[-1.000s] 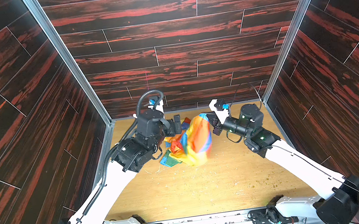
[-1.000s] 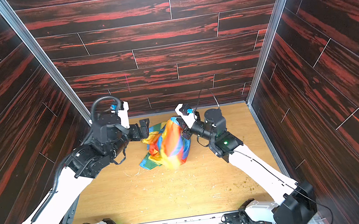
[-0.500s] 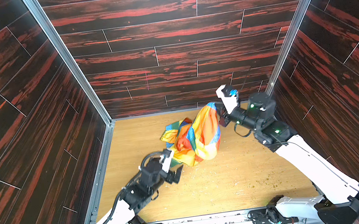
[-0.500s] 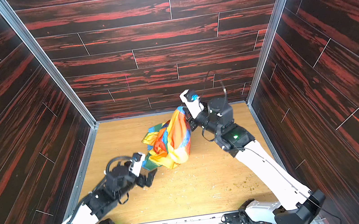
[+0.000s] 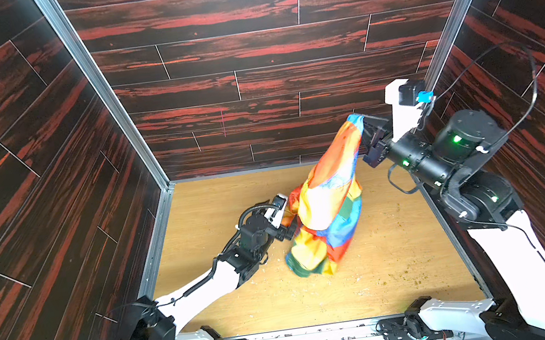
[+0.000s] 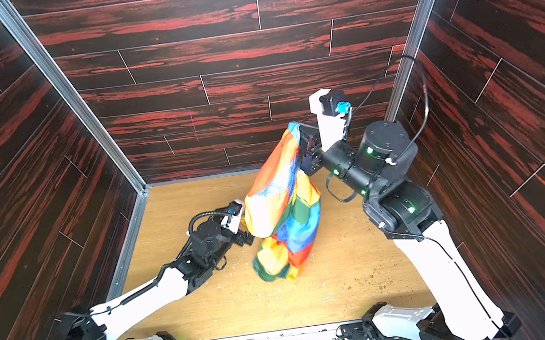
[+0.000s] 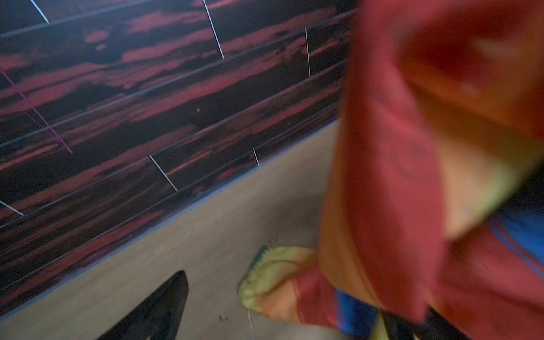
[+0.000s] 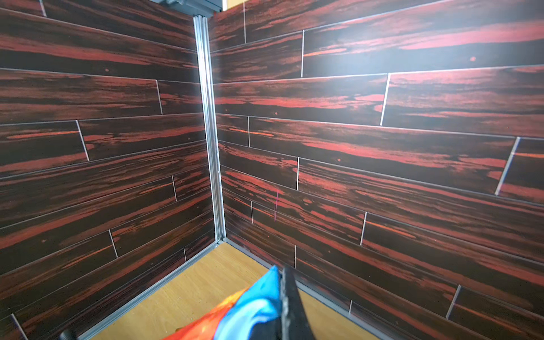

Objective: Unzip the jacket
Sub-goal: Flatten out the jacket at the center of the board.

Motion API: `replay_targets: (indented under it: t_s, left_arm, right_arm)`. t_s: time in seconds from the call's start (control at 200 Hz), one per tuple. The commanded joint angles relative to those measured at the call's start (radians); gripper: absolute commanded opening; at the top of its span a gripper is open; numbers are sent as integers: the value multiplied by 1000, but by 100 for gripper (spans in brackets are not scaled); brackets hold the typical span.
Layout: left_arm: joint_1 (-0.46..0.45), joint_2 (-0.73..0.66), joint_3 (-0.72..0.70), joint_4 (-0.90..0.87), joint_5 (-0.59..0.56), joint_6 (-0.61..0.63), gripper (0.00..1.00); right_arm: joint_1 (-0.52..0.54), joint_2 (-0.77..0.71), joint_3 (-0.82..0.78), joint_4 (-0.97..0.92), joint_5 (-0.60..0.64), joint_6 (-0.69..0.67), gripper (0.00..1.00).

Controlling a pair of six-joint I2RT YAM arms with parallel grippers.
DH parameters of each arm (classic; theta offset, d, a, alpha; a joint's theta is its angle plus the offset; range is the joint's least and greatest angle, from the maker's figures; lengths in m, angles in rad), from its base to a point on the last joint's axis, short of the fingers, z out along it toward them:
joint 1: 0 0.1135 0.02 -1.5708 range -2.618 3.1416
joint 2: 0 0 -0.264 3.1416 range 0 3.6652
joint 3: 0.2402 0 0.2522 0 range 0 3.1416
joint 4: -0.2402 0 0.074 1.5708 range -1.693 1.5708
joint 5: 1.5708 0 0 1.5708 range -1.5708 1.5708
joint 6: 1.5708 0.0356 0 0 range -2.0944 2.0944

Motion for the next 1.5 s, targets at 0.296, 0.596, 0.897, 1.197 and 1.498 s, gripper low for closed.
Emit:
replay_targets:
  t_s: [0.296,0.596,0.897,1.197,1.498]
  left_arm:
    - [5,134,124,203,385,-182,94]
    - [-3,108,31,361,541,-258,98]
    - [-4,153,174,45,521,-264,93]
    - [-1,209,210,15,302,-331,27]
    - [4,-163,84,-121,148,-172,0]
  right_arm:
    - [0,1,177,-105,19,-8,0]
    - [0,25,215,-137,15,-33,0]
    - [1,30,219,-139,-20,-16,0]
    - [0,18,195,-141,78,-45,0]
    - [-1,-61,94,-72,359,-146,0]
